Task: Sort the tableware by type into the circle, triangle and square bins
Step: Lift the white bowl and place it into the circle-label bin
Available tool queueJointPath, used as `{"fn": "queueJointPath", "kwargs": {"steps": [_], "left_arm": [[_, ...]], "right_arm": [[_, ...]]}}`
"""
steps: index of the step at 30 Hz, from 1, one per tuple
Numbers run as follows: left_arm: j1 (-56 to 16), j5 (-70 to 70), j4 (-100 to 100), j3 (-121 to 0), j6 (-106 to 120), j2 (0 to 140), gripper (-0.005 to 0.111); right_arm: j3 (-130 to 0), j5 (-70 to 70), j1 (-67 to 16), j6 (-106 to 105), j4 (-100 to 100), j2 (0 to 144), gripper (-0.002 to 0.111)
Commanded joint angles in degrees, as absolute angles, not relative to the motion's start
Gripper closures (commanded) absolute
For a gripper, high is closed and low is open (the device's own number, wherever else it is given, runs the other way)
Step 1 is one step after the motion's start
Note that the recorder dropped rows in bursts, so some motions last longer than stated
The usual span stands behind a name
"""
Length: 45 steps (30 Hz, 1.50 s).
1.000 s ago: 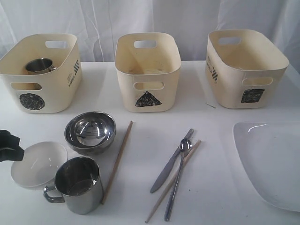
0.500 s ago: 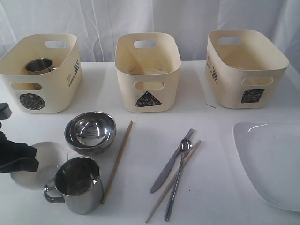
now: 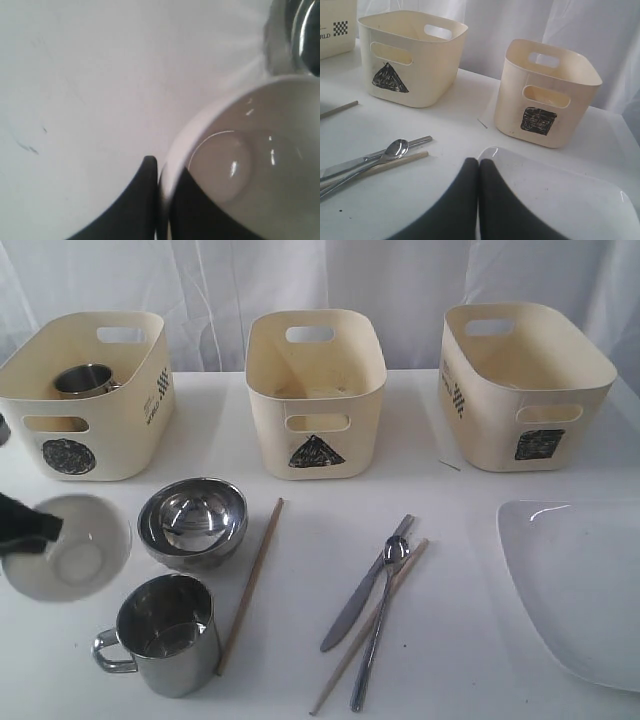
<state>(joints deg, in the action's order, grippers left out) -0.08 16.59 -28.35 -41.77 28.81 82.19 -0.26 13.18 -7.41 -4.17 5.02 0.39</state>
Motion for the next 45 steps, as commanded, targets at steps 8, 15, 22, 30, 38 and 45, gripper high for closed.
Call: {"fn": "queueJointPath", "kwargs": {"steps": [8,15,22,30,38,45], "left_arm": [[5.63,14.81,-7.18,-79.48,10.66,91.1,0.107],[5.6,17.82,-10.24,-104.72,10.29,116.49,0.107],[5.51,21.31,-13.63,-111.53,10.41,125.61,0.104],[5.23,24.52,-16.7,-112.83,10.41,124.75,0.058],[5.1,36.07,-17.46,-112.7,16.81,115.05,0.062],[4.85,39.9,-25.72,-103.25,23.11,105.0,0.062]], "right_arm": [[0.0,12.56,-7.58,-4.27,5.3,0.0,0.108],[0.0,12.56,-7.58,-4.27,5.3,0.0,0.108],[0.0,12.56,-7.58,-4.27,5.3,0.0,0.108],[0.0,12.56,-7.58,-4.27,5.3,0.0,0.108],[0.0,12.56,-7.58,-4.27,5.3,0.0,0.108],[0.0,12.56,-7.58,-4.27,5.3,0.0,0.108]]}}
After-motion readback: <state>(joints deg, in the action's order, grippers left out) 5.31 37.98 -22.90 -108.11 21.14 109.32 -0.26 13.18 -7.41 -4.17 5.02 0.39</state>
